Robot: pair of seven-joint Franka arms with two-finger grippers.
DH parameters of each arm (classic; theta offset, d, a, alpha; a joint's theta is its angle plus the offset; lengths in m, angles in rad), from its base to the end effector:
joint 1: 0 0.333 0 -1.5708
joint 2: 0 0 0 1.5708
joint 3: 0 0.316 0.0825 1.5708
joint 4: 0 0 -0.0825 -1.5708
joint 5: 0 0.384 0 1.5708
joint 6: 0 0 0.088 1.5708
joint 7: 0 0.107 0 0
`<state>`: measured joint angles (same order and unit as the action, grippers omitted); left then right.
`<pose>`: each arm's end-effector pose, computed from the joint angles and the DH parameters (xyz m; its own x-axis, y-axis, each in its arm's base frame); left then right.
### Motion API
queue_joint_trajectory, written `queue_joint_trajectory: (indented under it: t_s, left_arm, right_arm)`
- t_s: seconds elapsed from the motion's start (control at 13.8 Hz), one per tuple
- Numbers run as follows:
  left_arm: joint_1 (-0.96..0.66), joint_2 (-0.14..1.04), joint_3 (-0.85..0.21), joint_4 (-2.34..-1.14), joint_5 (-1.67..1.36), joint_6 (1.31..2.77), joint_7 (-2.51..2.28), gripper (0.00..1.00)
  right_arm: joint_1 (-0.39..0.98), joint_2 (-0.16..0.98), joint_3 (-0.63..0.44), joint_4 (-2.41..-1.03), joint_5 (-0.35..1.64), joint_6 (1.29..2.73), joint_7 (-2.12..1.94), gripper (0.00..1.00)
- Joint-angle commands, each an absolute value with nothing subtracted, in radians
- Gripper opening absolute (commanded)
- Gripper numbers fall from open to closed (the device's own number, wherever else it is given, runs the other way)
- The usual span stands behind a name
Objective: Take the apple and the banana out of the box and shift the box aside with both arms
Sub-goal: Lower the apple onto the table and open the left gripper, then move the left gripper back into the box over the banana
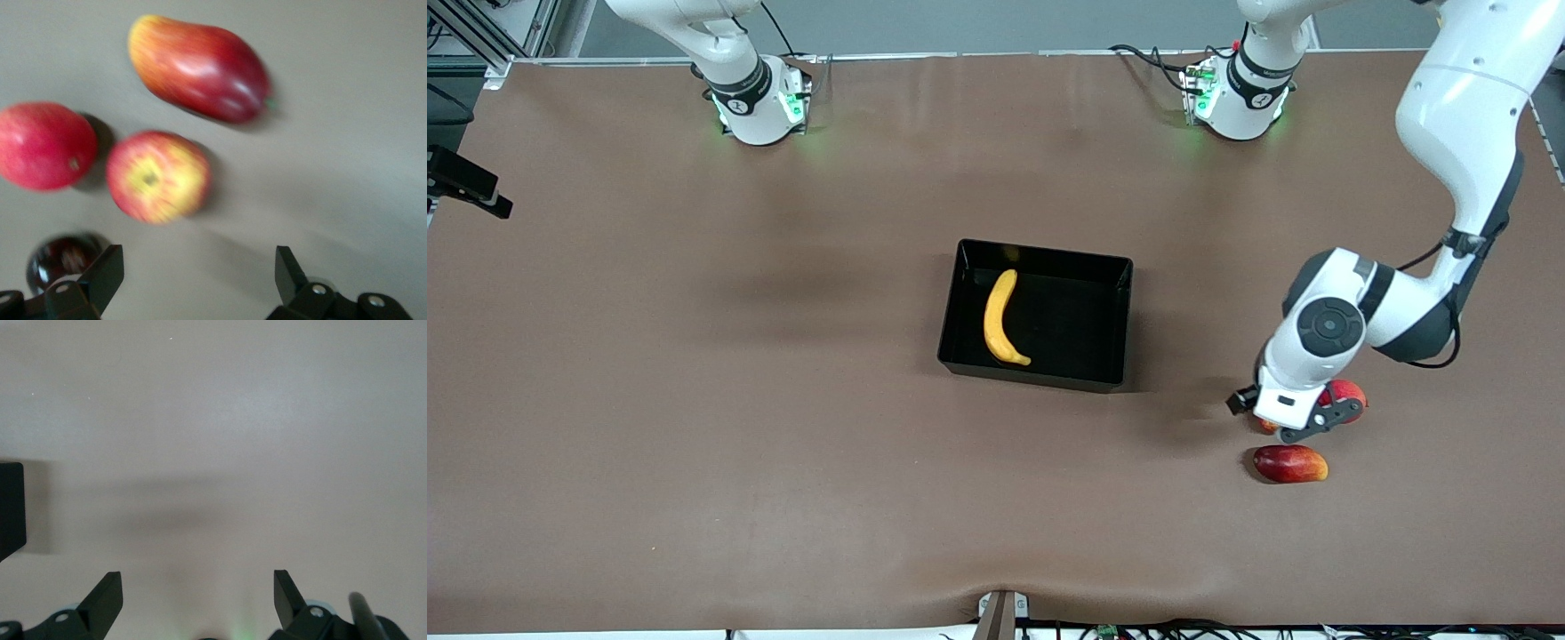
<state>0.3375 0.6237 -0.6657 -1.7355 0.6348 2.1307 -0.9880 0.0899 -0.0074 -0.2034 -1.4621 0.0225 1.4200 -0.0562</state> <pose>0.6418 -0.1449 0.2743 0.9289 0.3623 0.0766 0.3698 -0.9188 -0.1378 0.5331 -0.0586 0.6660 0.9980 -0.0538 -0.0334 -0.0547 -0.9982 -0.0258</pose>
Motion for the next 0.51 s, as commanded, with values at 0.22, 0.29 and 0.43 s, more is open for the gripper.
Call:
queue_joint_trajectory:
  t_s: [0.22,0.29,0.43]
  left_arm:
    - [0.226,0.604,-0.844,-1.646,0.578,2.023,-1.006,1.00]
    - [0.163,0.617,-0.842,-1.626,0.581,2.023,-1.002,1.00]
    - [0.062,0.667,-0.838,-1.583,0.583,2.025,-1.008,1.00]
  right_arm:
    - [0.074,0.003,-0.196,-1.442,0.032,1.414,-0.067,1.00]
    - [0.074,0.003,-0.196,-1.442,0.034,1.414,-0.067,1.00]
    - [0.075,0.003,-0.196,-1.442,0.034,1.413,-0.063,1.00]
